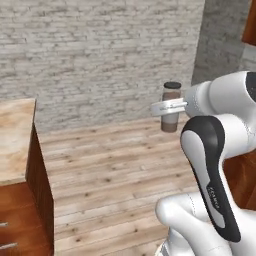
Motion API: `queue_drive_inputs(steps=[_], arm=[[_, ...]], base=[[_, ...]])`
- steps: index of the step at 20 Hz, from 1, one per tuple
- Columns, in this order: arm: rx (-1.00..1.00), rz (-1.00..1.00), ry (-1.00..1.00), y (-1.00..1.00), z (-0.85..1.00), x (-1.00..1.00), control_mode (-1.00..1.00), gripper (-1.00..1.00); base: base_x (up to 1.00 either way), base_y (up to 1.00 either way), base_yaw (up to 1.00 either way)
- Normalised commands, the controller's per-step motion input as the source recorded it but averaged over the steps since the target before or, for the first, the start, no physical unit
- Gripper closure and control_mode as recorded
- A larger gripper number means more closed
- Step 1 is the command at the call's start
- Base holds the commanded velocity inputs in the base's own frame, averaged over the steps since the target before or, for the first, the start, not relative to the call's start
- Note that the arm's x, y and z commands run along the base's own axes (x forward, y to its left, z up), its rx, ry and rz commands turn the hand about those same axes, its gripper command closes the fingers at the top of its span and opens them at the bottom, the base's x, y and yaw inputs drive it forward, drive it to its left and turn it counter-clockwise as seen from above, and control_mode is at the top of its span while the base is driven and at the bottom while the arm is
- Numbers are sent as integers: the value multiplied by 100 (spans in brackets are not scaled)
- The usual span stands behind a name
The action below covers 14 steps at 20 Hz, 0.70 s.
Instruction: Take the cinnamon bottle from the cabinet and place it on the dining table, next to the plate with the cupcake. Then take the chocolate from the dining counter and place it on the cupcake plate.
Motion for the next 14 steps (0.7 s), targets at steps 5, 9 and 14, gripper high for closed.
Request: queue_drive_inputs(steps=[5,9,14], arm=[[0,0,0,0,0,0,100,100],[0,0,0,0,0,0,100,100],[0,0,0,0,0,0,100,100]], base=[[97,-40,9],[100,-18,0],[100,-1,0]])
